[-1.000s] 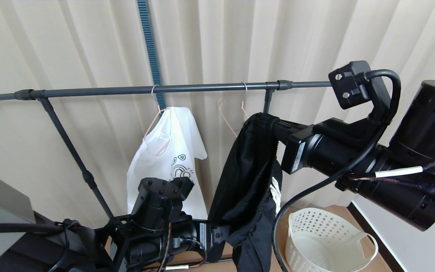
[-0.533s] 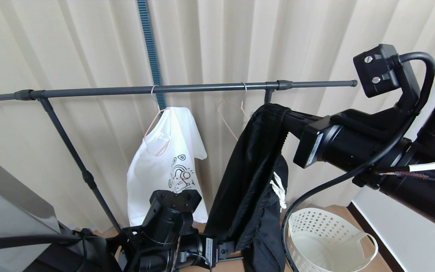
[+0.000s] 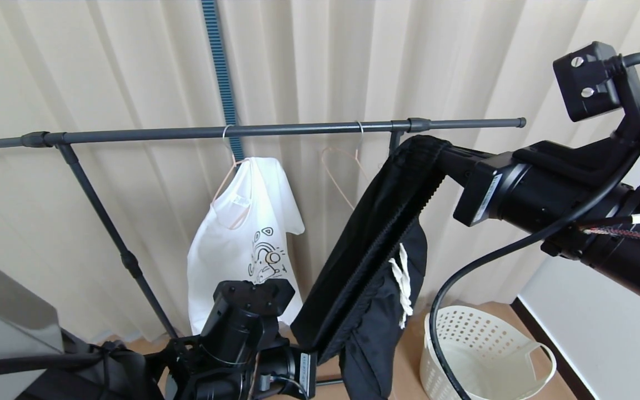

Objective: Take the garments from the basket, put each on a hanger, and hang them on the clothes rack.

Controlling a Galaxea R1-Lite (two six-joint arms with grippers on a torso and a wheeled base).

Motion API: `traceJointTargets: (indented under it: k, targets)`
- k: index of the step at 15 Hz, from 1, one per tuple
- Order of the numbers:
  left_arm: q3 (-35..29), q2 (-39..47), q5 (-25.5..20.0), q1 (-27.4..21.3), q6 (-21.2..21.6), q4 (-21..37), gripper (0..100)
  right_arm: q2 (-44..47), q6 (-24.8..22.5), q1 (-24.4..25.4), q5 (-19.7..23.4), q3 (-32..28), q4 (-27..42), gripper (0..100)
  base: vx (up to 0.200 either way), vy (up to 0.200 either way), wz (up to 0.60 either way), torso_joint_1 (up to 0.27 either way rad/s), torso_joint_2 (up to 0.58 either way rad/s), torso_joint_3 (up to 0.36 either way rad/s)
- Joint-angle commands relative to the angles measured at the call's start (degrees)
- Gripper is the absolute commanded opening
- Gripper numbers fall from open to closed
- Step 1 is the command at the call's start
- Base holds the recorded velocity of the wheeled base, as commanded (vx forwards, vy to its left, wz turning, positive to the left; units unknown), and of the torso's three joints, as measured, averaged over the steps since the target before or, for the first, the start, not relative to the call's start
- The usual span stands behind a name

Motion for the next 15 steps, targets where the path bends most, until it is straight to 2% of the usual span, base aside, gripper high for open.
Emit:
traceJointTargets:
  k: [1,4,6,9,11,14,15]
  targets:
    - [1.49,-6.29,0.32,0.63,1.72,0.30,0,-0.11,-1.24,-2.73,-0.06,-0.07,-0.16,0,0.000,0.000,0.00,0.000,0.00,0.000]
    - [1.58,-10.60,3.13,3.18,4.71,0.56,0,-0.19,-3.52,-5.72,-0.15,-0.42,-0.16,0,0.000,0.000,0.00,0.000,0.00,0.000]
    - [0.96,-12.80,4.10,6.26,8.49,0.65,0,-0.19,-7.04,-7.48,-0.23,-0.16,1.24,0,0.000,0.000,0.00,0.000,0.00,0.000]
    - [-1.50,-13.50,5.15,8.98,12.09,0.65,0,-0.54,-8.97,-8.35,-0.41,-0.69,9.77,0,0.000,0.000,0.00,0.000,0.00,0.000]
    - [-5.02,-13.32,6.65,10.21,14.29,0.74,0,-1.42,-11.43,-8.35,-0.94,-1.92,20.49,0,0.000,0.000,0.00,0.000,0.00,0.000]
    - [-7.92,-12.53,6.82,11.27,17.10,0.74,0,-1.69,-11.61,-8.35,-2.43,-5.78,34.82,0,0.000,0.000,0.00,0.000,0.00,0.000]
    - [-9.41,-12.36,7.88,11.44,17.28,0.74,0,-1.07,-11.52,-8.18,-4.01,-8.51,42.99,0,0.000,0.000,0.00,0.000,0.00,0.000]
